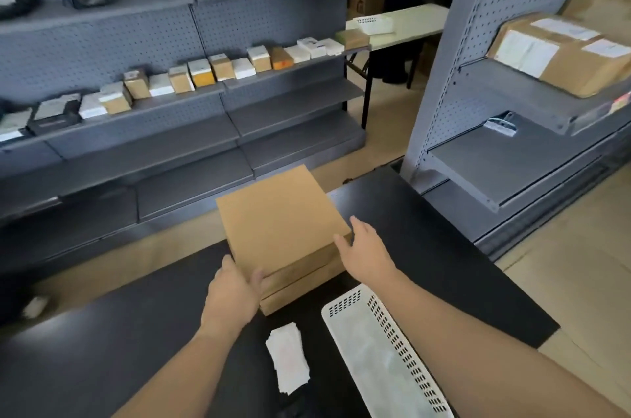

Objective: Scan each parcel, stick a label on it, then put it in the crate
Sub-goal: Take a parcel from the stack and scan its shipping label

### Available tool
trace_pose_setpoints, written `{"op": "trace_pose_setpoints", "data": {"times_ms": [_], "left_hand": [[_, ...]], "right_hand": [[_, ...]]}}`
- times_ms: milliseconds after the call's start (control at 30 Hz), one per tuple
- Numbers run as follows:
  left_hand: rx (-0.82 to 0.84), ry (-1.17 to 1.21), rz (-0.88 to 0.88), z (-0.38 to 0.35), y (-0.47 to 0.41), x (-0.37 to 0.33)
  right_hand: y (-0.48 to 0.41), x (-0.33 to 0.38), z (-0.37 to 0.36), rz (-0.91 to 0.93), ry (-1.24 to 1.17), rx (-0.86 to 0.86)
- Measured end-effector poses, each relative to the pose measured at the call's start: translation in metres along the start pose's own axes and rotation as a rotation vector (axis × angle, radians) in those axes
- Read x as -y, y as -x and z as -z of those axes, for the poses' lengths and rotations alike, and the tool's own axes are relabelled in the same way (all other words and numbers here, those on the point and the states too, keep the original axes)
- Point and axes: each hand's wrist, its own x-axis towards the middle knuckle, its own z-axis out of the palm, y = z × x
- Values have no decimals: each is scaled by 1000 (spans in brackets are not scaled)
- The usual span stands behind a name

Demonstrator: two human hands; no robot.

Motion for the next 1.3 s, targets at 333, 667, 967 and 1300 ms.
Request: {"op": "trace_pose_setpoints", "data": {"times_ms": [333, 667, 967, 1300], "left_hand": [[-50, 93, 56, 1, 9, 0], [-253, 413, 233, 79, 123, 110], [-181, 419, 344, 83, 223, 271], [-61, 394, 403, 47, 240, 318]], "right_hand": [[-17, -3, -15, -38, -157, 0], [111, 49, -84, 73, -305, 98], [260, 27, -212, -133, -295, 300], [284, 2, -235, -210, -194, 291]]}}
